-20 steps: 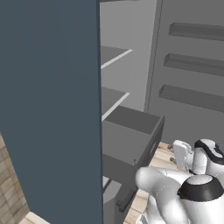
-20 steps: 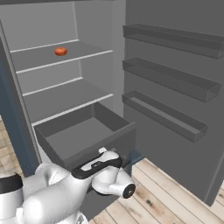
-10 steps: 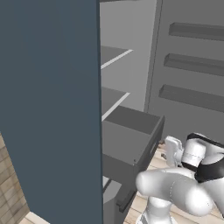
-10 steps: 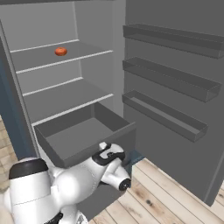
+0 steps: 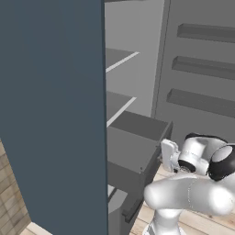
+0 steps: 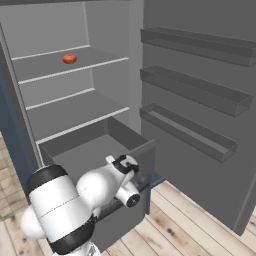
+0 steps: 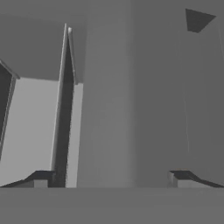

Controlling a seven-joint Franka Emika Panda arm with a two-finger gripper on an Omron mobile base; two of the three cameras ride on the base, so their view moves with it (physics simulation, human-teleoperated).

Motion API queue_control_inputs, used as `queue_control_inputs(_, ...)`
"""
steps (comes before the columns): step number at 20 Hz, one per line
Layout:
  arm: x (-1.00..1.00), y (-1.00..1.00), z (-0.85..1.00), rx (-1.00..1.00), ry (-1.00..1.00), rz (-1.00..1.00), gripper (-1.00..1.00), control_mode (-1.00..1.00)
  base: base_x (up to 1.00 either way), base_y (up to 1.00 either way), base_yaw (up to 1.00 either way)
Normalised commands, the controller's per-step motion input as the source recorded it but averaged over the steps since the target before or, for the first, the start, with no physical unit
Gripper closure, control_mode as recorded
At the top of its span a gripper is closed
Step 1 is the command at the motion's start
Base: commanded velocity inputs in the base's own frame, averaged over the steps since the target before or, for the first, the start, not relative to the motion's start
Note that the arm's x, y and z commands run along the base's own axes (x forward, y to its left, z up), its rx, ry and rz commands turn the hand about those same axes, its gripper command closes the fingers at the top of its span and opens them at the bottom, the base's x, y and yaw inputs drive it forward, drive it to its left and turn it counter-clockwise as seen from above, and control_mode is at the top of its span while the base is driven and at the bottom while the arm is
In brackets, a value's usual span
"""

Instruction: Place the broccoli and garlic inside the fridge drawer. Close the drawer after placing the vegetables.

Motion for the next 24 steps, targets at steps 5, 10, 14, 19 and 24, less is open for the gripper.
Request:
queue_control_inputs(5, 0.36, 0.54, 0.0, 0.01, 0.0, 0.0, -1.0, -1.0, 0.0, 0.0, 0.0)
queue_control_inputs(10, 0.36, 0.49, -0.03, 0.05, 0.0, 0.0, -1.0, -1.0, 0.0, 0.0, 0.0)
queue_control_inputs(14, 0.38, 0.51, 0.0, 0.05, 0.0, 0.0, -1.0, -1.0, 0.0, 0.0, 0.0)
queue_control_inputs(19, 0.45, 0.34, 0.05, 0.04, 0.0, 0.0, -1.0, -1.0, 0.0, 0.0, 0.0)
queue_control_inputs(24, 0.6, 0.01, 0.28, 0.02, 0.0, 0.03, -1.0, -1.0, 0.0, 0.0, 0.0)
